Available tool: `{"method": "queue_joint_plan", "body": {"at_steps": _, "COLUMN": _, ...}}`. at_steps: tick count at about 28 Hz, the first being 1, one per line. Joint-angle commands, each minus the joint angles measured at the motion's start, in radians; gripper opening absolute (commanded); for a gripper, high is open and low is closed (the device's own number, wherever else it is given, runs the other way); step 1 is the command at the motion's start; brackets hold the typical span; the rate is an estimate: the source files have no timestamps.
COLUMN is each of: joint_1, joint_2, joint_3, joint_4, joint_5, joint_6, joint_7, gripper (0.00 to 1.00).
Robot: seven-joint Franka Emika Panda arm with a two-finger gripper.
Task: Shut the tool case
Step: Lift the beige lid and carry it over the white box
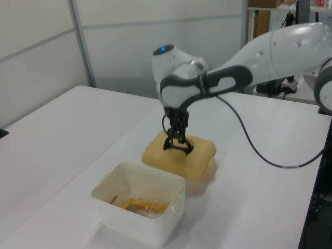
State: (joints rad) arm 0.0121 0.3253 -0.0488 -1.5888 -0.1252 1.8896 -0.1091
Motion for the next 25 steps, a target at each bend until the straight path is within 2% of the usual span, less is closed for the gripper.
{"method": "queue_joint_plan", "body": {"at_steps": 1, "joint_1": -0.023, "joint_2": -0.061, "joint_3": -0.002, "joint_4": 0.027, "joint_5": 0.007, "joint_6": -0.076, "joint_7": 0.005, "gripper": 0.00}}
{"method": "queue_joint_plan", "body": {"at_steps": 7, "joint_1": -0.032, "joint_2": -0.106, "joint_3": 0.001, "joint_4": 0.041, "joint_5": 0.013, "joint_6": -0.086, "joint_7": 0.120, "gripper": 0.00}}
{"method": "queue_joint_plan", "body": {"at_steps": 11, "joint_1": -0.017, "joint_2": -0.118, "joint_3": 0.020, "joint_4": 0.041, "joint_5": 0.019, "joint_6": -0.116, "joint_7": 0.186, "gripper": 0.00}}
{"method": "queue_joint_plan", "body": {"at_steps": 17, "joint_1": 0.034, "joint_2": -0.124, "joint_3": 0.047, "joint_4": 0.082, "joint_5": 0.070, "joint_6": -0.148, "joint_7": 0.258, "gripper": 0.00}}
{"method": "queue_joint_plan", "body": {"at_steps": 21, "joint_1": 0.057, "joint_2": -0.124, "joint_3": 0.053, "joint_4": 0.112, "joint_5": 0.128, "joint_6": -0.158, "joint_7": 0.285, "gripper": 0.00}}
{"method": "queue_joint_plan", "body": {"at_steps": 25, "joint_1": 0.107, "joint_2": -0.123, "joint_3": 0.076, "joint_4": 0.113, "joint_5": 0.137, "joint_6": -0.159, "joint_7": 0.292, "gripper": 0.00}}
